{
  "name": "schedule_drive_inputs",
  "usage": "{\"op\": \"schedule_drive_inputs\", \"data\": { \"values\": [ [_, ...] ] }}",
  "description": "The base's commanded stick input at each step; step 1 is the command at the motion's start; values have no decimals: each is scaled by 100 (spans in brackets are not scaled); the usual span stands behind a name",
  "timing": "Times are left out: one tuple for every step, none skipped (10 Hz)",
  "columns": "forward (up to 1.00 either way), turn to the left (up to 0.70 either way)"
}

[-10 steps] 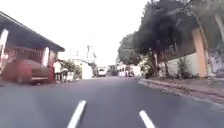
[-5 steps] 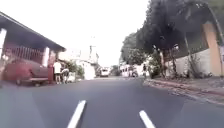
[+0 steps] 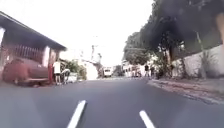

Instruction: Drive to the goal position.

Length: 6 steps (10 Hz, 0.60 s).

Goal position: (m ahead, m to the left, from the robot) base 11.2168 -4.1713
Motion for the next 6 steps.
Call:
{"op": "schedule_drive_inputs", "data": {
  "values": [
    [85, -34],
    [85, -34],
    [85, -34],
    [85, -34],
    [85, -34],
    [85, -34]
  ]
}}
